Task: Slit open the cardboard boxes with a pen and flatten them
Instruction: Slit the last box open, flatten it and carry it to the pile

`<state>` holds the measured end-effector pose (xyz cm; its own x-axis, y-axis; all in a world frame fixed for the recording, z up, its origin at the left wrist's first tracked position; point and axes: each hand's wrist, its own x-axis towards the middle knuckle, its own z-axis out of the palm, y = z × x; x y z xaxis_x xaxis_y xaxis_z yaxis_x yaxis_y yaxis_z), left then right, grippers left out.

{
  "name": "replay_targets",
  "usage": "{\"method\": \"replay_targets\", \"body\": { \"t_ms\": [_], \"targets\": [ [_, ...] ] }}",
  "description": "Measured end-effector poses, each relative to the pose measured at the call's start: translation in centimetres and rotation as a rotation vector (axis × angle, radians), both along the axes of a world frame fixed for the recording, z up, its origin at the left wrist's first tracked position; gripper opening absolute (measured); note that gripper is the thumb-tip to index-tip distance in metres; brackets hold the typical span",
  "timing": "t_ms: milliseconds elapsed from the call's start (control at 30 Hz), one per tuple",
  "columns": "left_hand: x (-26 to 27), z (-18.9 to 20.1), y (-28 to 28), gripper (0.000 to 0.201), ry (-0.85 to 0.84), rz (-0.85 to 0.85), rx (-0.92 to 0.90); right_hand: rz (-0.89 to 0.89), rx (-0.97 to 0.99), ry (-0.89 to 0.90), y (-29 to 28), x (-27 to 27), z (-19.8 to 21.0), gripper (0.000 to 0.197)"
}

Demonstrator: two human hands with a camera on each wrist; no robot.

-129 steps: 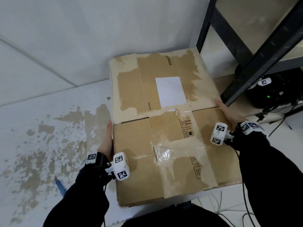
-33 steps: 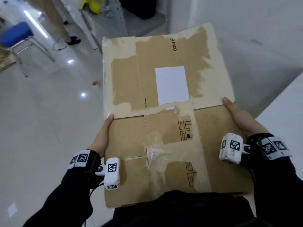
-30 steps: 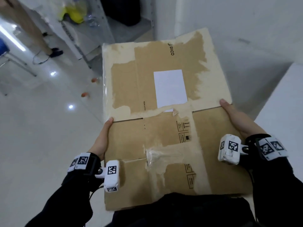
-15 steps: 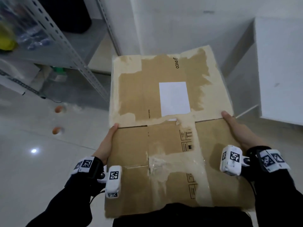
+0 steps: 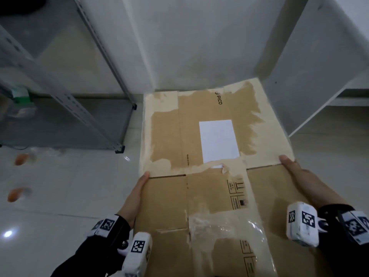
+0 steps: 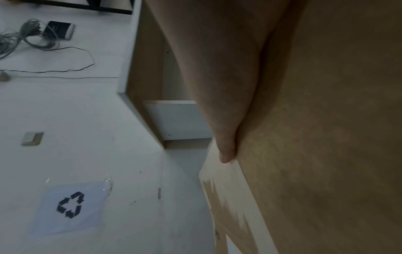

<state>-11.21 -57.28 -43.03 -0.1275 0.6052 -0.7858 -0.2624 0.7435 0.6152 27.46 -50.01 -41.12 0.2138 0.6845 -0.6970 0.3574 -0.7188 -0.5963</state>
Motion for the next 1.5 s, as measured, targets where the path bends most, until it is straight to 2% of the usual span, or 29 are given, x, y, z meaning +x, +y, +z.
{"method": "replay_targets", "body": {
  "t_ms": [100, 233, 367, 500, 600, 800, 833, 933, 967, 1033, 1100, 1167, 1267, 1367, 1433, 1500],
  "targets": [
    [-0.2, -6.9, 1.2, 0.057, -0.023, -0.023, -0.002, 0.008, 0.003, -0.04, 0.7, 0.2, -7.0, 0.077],
    [-0.7, -16.2, 3.7, 0.056, -0.031, -0.043, 0.051, 0.058, 0.04, -0.042, 2.8, -0.9, -15.6, 0.067],
    [-1.9, -21.7, 8.2, 0.05, -0.025, -0.05, 0.078, 0.093, 0.078, -0.027, 7.2, -1.5, -20.3, 0.065],
    [-3.6, -23.6, 14.0, 0.047, -0.046, -0.024, 0.009, 0.046, 0.006, 0.033, 13.6, -3.3, -22.7, 0.06],
    [-4.8, -24.4, 19.1, 0.048, -0.056, -0.042, -0.057, 0.074, -0.076, -0.038, 18.7, -4.3, -24.9, 0.081],
    [-6.6, -28.0, 29.0, 0.047, -0.045, -0.023, -0.094, -0.041, -0.111, 0.014, 27.9, -6.9, -29.0, 0.074],
    [-7.0, -28.8, 30.6, 0.047, -0.032, -0.026, -0.087, -0.054, -0.093, 0.015, 29.4, -7.5, -29.7, 0.081],
    [-8.1, -31.4, 35.1, 0.048, -0.001, -0.036, -0.073, -0.073, -0.111, -0.019, 33.6, -7.6, -34.4, 0.122],
    [-8.6, -32.4, 36.3, 0.048, 0.005, -0.043, -0.077, -0.066, -0.123, -0.039, 34.6, -7.9, -35.5, 0.126],
    [-9.1, -34.1, 38.0, 0.047, 0.008, -0.033, -0.085, -0.037, -0.142, -0.076, 35.9, -9.1, -36.2, 0.11],
    [-9.4, -35.9, 38.4, 0.046, 0.021, -0.015, -0.11, 0.01, -0.159, -0.08, 36.1, -9.6, -37.6, 0.09],
    [-9.5, -37.3, 37.9, 0.049, 0.034, -0.01, -0.138, 0.026, -0.188, -0.061, 35.5, -9.7, -39.3, 0.082],
    [-10.0, -38.7, 36.6, 0.066, 0.056, -0.031, -0.22, 0.007, -0.162, -0.022, 34.6, -9.7, -40.1, 0.082],
    [-10.5, -38.7, 34.7, 0.068, 0.064, -0.104, -0.262, -0.002, -0.167, 0.092, 33.1, -9.2, -40.3, 0.085],
    [-10.5, -38.3, 32.6, 0.093, 0.103, -0.17, -0.287, -0.049, -0.155, 0.174, 30.7, -8.7, -39.9, 0.076],
    [-10.6, -38.4, 29.5, 0.115, 0.141, -0.204, -0.291, -0.079, -0.168, 0.22, 27.2, -8.2, -39.4, 0.091]
  ]
}}
